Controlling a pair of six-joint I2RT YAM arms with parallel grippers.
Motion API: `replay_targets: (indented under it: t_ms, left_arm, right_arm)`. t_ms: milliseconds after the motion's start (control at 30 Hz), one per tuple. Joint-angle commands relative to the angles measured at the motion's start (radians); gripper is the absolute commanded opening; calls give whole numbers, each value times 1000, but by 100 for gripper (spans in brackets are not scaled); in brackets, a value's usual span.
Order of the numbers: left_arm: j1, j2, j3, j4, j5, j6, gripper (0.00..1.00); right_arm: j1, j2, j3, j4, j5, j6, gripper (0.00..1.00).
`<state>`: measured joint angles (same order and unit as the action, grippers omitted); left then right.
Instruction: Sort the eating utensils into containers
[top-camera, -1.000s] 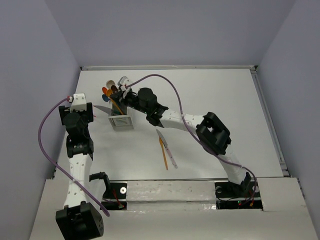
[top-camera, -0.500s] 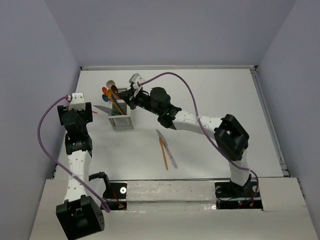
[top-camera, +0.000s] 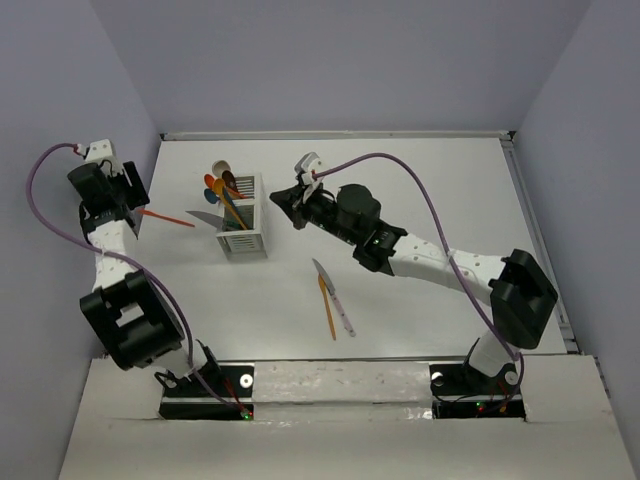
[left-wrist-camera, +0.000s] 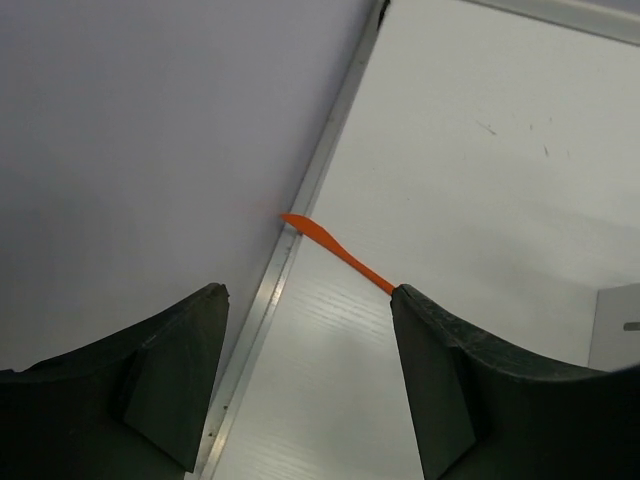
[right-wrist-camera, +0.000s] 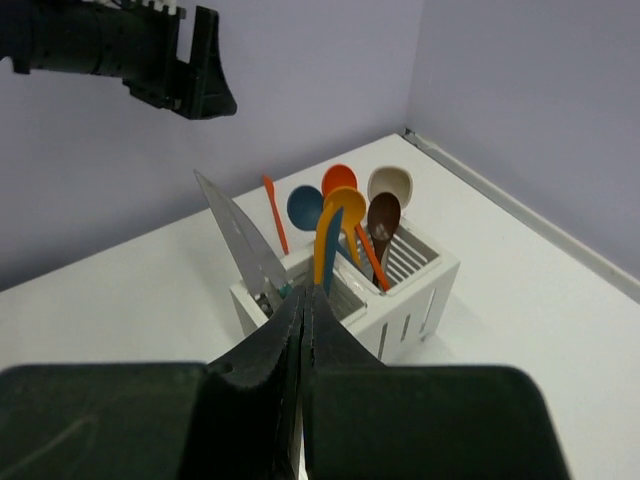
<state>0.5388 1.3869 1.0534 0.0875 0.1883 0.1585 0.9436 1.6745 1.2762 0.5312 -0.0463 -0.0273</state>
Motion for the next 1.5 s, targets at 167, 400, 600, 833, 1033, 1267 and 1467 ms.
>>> replay_targets:
  t_ms: [167, 400, 600, 833, 1033, 1267, 1467]
  left_arm:
    - [-137, 314, 229, -183, -39, 12, 77]
    - [-157, 518, 350, -267, -90, -20, 75]
    - [-160, 518, 263, -196, -130, -25, 82]
    - [-158, 547, 218, -183, -116, -45, 87]
    - [-158, 621, 249, -193, -104, -47, 85]
    - [-158, 676, 319, -213, -107, -31, 84]
    - [-158, 705, 362, -250, -107, -20, 70]
  right_arm:
    - [9, -124, -112, -72, 40, 23, 0]
    - [18, -156, -163, -106, 77, 17, 1]
    - [18, -176, -195, -119, 94, 12, 1]
    - [27, -187, -212, -138, 98, 12, 3]
    - [27, -211, -225, -149, 106, 12, 4]
    - [27, -237, -244, -181, 137, -2, 4]
    - [37, -245, -255, -188, 146, -6, 4]
